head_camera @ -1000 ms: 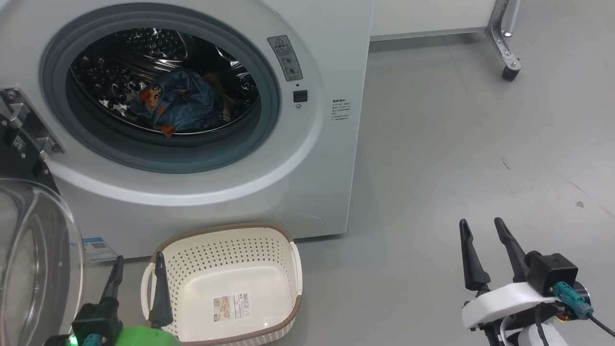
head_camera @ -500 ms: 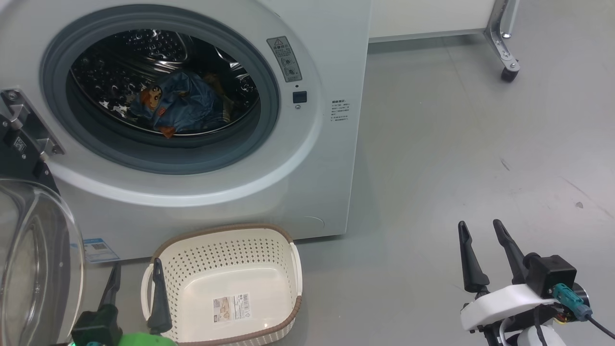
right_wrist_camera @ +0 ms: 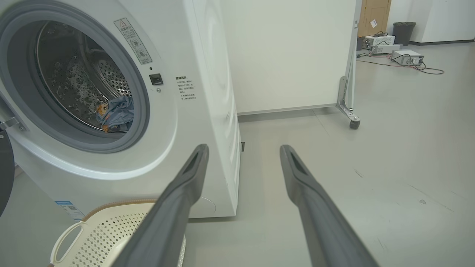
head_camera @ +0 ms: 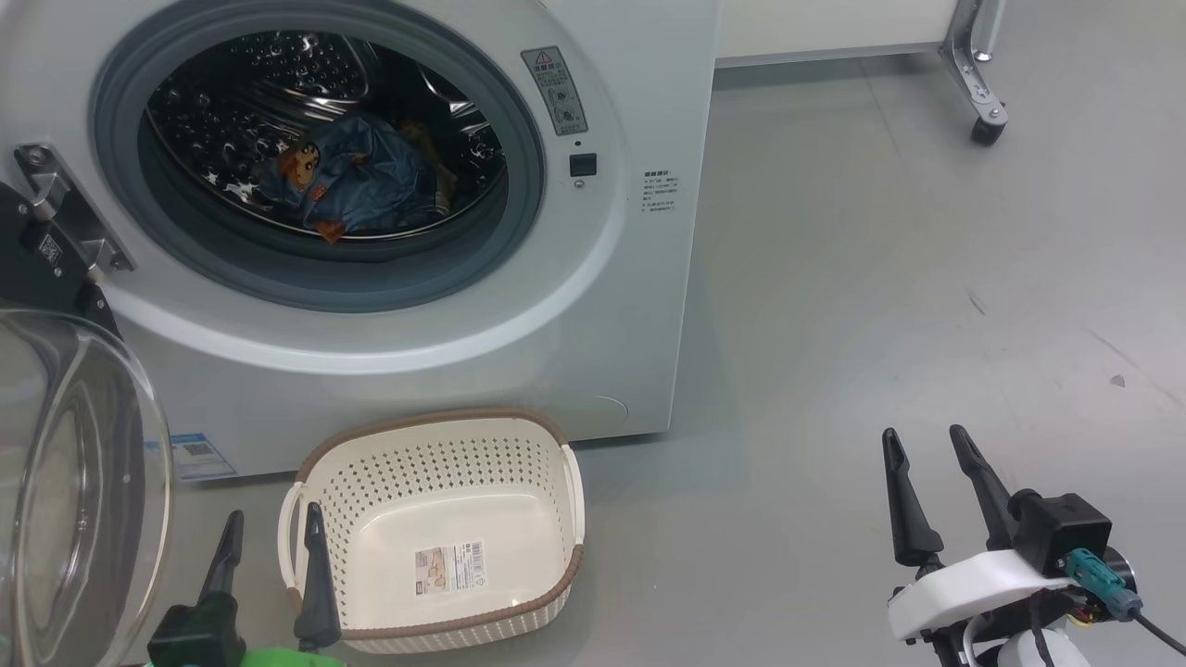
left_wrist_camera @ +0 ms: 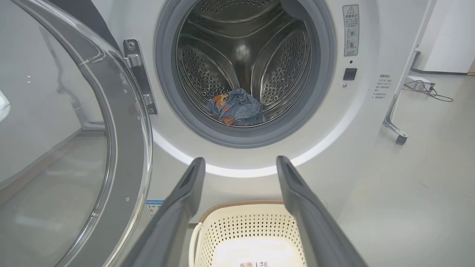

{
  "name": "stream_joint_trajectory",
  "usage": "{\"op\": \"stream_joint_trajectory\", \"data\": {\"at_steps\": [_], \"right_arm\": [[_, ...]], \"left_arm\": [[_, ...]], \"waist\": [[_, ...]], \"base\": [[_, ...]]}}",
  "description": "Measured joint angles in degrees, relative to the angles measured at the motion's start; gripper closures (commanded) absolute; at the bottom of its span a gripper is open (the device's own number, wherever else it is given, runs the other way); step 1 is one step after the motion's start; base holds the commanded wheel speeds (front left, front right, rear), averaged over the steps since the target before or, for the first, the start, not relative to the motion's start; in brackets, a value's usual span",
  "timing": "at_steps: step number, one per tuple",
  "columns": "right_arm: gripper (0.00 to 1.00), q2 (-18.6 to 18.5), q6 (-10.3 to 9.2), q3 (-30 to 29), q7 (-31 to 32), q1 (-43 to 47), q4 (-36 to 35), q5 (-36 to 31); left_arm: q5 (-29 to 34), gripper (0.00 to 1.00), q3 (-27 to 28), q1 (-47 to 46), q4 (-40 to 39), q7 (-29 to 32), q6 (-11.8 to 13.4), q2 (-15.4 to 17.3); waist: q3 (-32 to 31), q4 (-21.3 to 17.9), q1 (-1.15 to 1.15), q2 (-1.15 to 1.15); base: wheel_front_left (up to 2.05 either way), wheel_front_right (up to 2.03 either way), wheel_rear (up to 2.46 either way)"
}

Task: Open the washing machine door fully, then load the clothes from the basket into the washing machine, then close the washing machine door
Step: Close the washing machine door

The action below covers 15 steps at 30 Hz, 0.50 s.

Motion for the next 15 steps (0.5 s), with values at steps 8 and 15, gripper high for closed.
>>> {"op": "stream_joint_trajectory", "data": {"at_steps": [8, 15], "right_arm": [[0.0, 0.0, 0.0, 0.0, 0.0, 0.0, -0.1, 0.0], [0.0, 0.0, 0.0, 0.1, 0.0, 0.0, -0.1, 0.0]], "left_arm": [[0.0, 0.0, -0.2, 0.0, -0.6, 0.0, 0.0, 0.0], [0.1, 0.0, -0.3, 0.0, -0.8, 0.0, 0.2, 0.0]], "waist": [[0.6, 0.3, 0.0, 0.0], [1.0, 0.4, 0.0, 0.0]], "base": [[-1.11, 1.11, 0.0], [-1.17, 1.17, 0.0]]}}
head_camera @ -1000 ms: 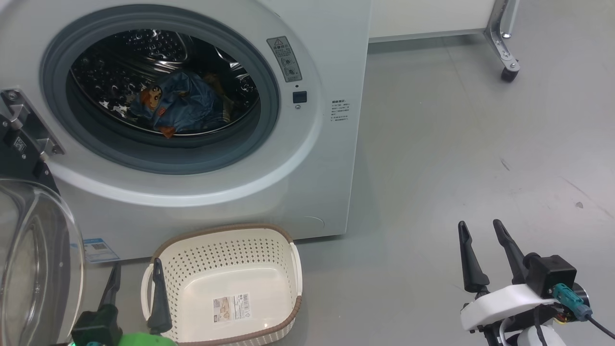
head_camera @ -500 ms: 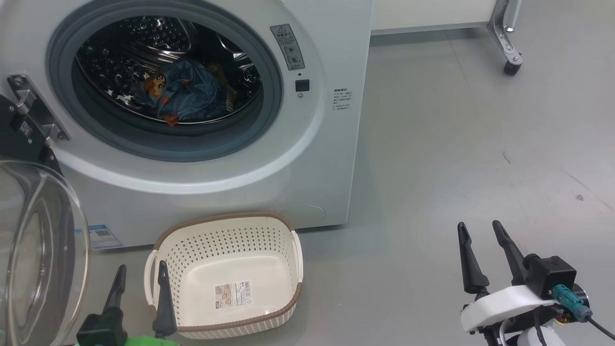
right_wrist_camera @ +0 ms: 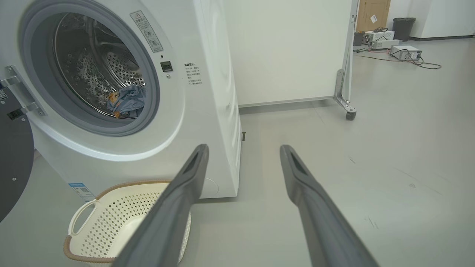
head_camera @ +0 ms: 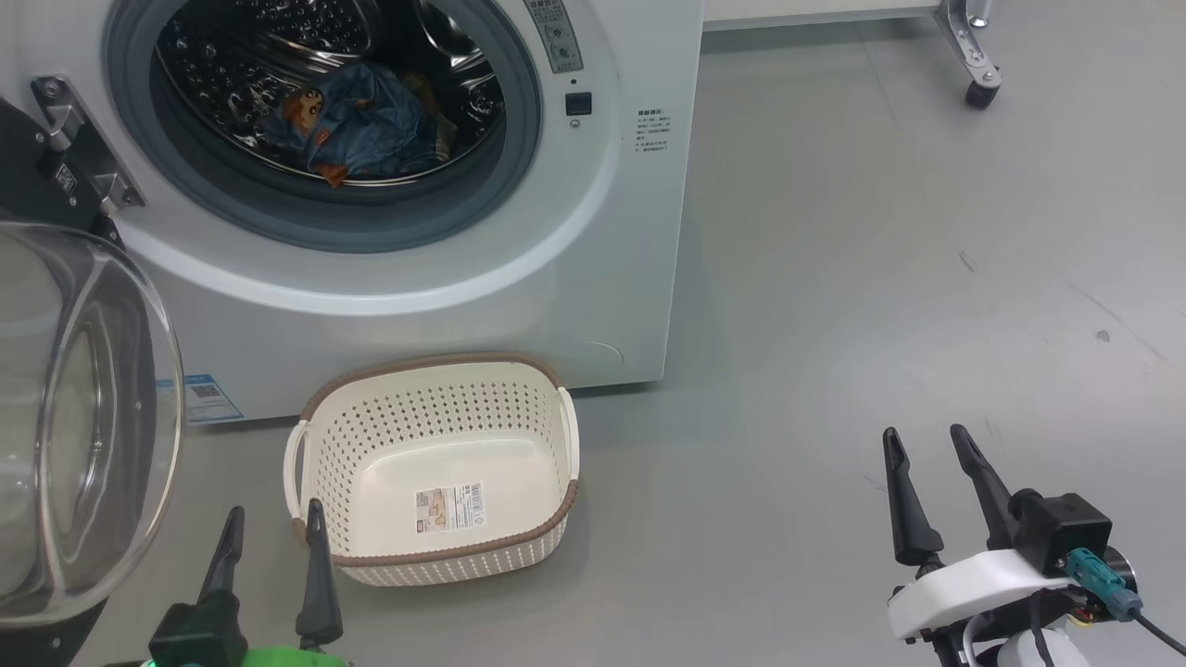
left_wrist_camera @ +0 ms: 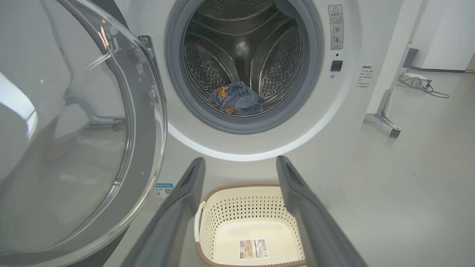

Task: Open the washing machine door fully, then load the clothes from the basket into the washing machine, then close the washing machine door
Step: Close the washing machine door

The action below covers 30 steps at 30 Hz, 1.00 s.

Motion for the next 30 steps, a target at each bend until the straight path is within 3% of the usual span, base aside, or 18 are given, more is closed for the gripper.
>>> {"op": "stream_joint_trajectory", "data": {"at_steps": [15, 30], "right_arm": [[0.0, 0.0, 0.0, 0.1, 0.0, 0.0, 0.0, 0.0], [0.0, 0.0, 0.0, 0.1, 0.0, 0.0, -0.1, 0.0]], "left_arm": [[0.4, 0.0, 0.0, 0.0, -0.5, 0.0, 0.3, 0.0], [0.4, 0.0, 0.0, 0.0, -0.8, 0.0, 0.7, 0.0]], "waist": [[0.3, -0.1, 0.0, 0.0], [0.4, 0.1, 0.0, 0.0]], "base": [[-0.74, 0.74, 0.0], [-0.17, 0.17, 0.0]]}}
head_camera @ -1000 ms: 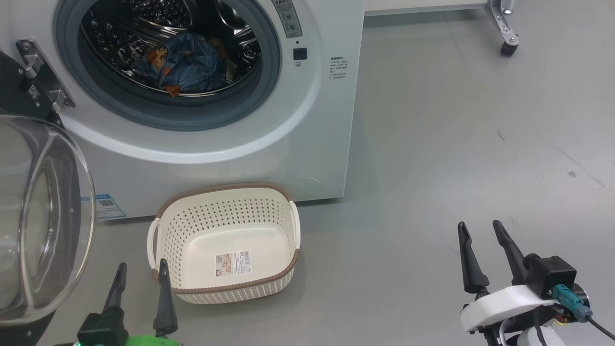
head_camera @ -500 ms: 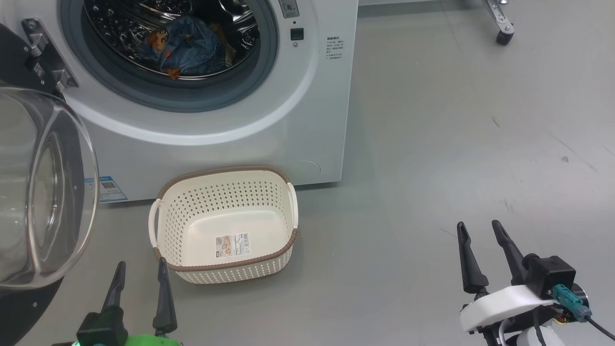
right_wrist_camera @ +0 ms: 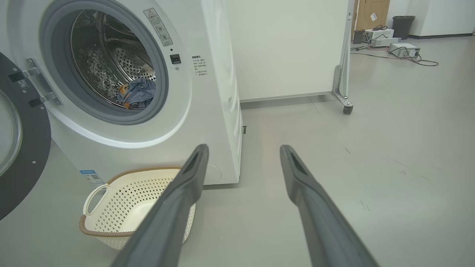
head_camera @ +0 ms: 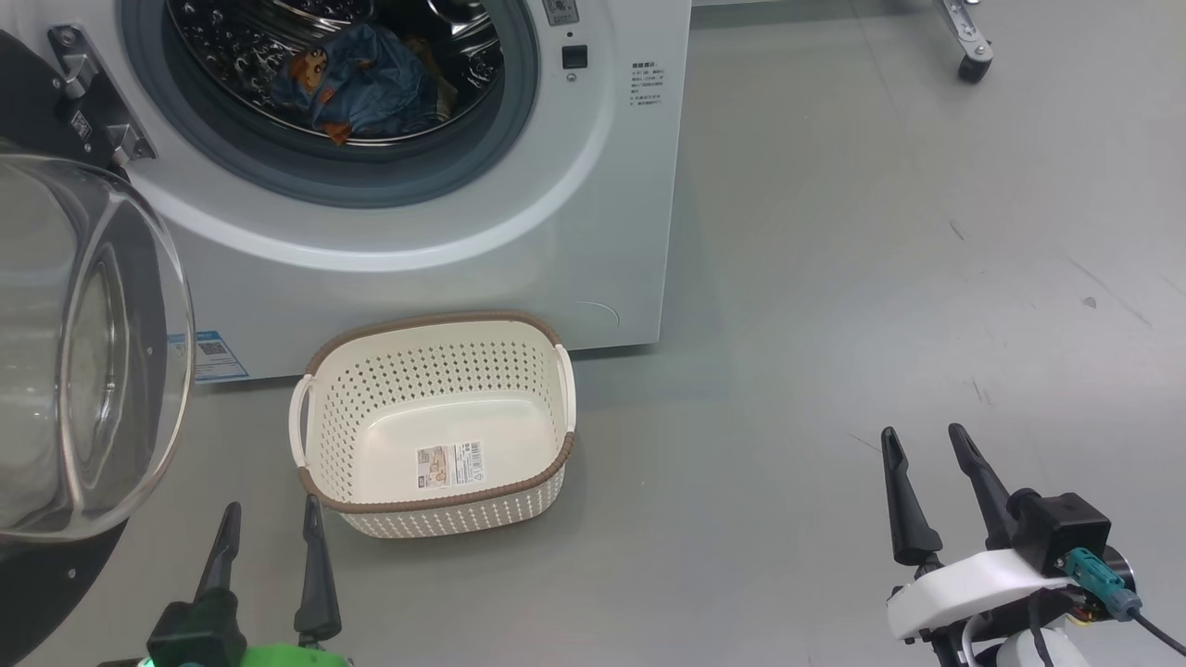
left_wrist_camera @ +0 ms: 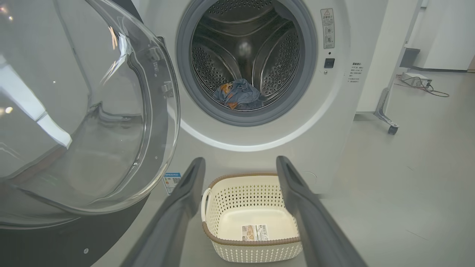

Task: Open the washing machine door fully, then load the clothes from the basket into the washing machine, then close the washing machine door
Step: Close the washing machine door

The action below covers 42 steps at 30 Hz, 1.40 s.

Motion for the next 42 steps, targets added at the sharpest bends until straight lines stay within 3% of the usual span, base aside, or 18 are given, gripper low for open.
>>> {"op": "stream_joint_trajectory", "data": {"at_steps": [9, 18, 42], "right_arm": [[0.0, -0.2, 0.0, -1.5, 0.0, 0.0, -0.1, 0.0], [0.0, -0.5, 0.0, -1.5, 0.0, 0.0, -0.1, 0.0], [0.0, -1.2, 0.0, 1.0, 0.0, 0.8, 0.5, 0.1]], "left_arm": [[0.0, 0.0, -1.1, 0.0, 0.0, 0.0, 0.2, 0.0], [0.0, 0.0, -1.5, 0.0, 0.3, 0.0, 0.6, 0.0], [-0.6, 0.0, -0.5, 2.3, -0.2, 0.0, 1.9, 0.2]], "waist": [[-0.1, 1.4, 0.0, 0.0], [-1.0, 5.1, 0.0, 0.0], [-4.0, 22.5, 0.0, 0.0]], "base": [[0.0, 0.0, 0.0], [0.0, 0.0, 0.0], [0.0, 0.0, 0.0]]}}
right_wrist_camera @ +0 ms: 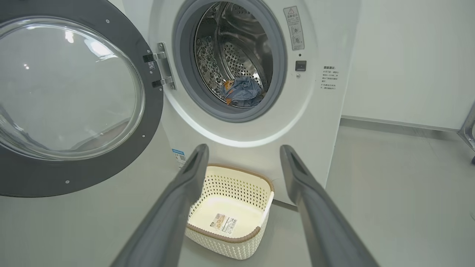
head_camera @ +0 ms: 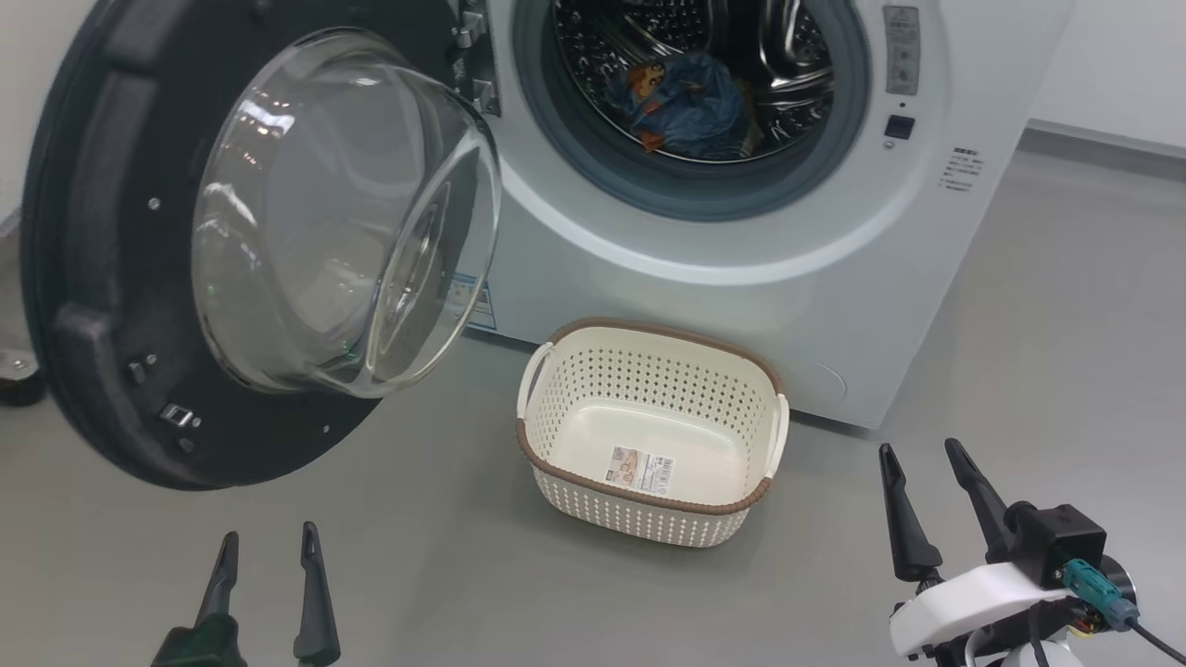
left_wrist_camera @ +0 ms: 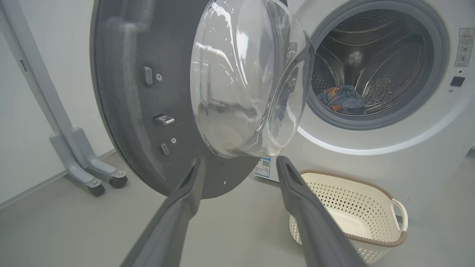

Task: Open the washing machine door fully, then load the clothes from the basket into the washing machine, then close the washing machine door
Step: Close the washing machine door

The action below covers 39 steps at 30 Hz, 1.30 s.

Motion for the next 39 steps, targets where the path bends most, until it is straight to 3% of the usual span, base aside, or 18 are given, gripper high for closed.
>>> {"op": "stream_joint_trajectory", "data": {"at_steps": [12, 23, 24, 25, 26, 27, 31, 39], "right_arm": [[0.0, 0.0, 0.0, 4.4, 0.0, -0.7, 0.6, 0.2], [0.0, -0.4, 0.0, 5.4, 0.0, -1.6, 1.6, 0.2], [0.0, -0.4, 0.0, 5.5, 0.0, -1.8, 1.6, 0.2], [0.0, -0.4, 0.0, 5.5, 0.0, -1.9, 1.6, 0.3], [0.0, -0.4, 0.0, 5.5, 0.0, -2.0, 1.6, 0.4], [0.0, -0.5, 0.0, 5.5, 0.0, -2.0, 1.6, 0.4], [0.0, -0.5, 0.0, 5.4, 0.0, -2.0, 1.8, 0.4], [0.0, -0.5, 0.0, 4.9, 0.0, -2.0, 2.0, 0.7]], "left_arm": [[-2.0, 0.0, 3.6, 1.2, -3.0, 0.0, 0.4, 0.1], [-2.5, 0.0, 5.0, 2.4, -4.6, 0.0, 0.5, 0.1], [-2.6, 0.36, 5.2, 2.4, -4.7, 0.0, 0.5, 0.1], [-3.1, 0.36, 5.3, 2.4, -4.8, 0.0, 0.6, 0.1], [-4.2, 0.85, 5.5, 2.4, -5.0, 0.0, 0.7, 0.1], [-5.5, 1.0, 5.8, 2.4, -5.2, 0.0, 0.7, 0.1], [-13.7, 1.0, 7.7, 2.4, -6.4, 0.0, 0.7, 0.1], [-40.7, 1.0, 16.7, 0.4, -8.7, 0.0, 0.7, 0.0]], "waist": [[-0.5, 8.5, 0.0, 0.0], [0.0, 9.9, 0.0, 0.0], [0.0, 10.0, 0.0, 0.0], [0.1, 10.0, 0.0, 0.0], [0.1, 10.0, 0.0, 0.0], [0.1, 10.1, 0.0, 0.0], [0.2, 10.1, 0.0, 0.0], [0.1, 10.2, 0.0, 0.0]], "base": [[0.0, 0.0, 0.0], [0.0, 0.0, 0.0], [0.0, 0.0, 0.0], [0.0, 0.0, 0.0], [0.0, 0.0, 0.0], [0.0, 0.0, 0.0], [0.0, 0.0, 0.0], [0.0, 0.0, 0.0]]}}
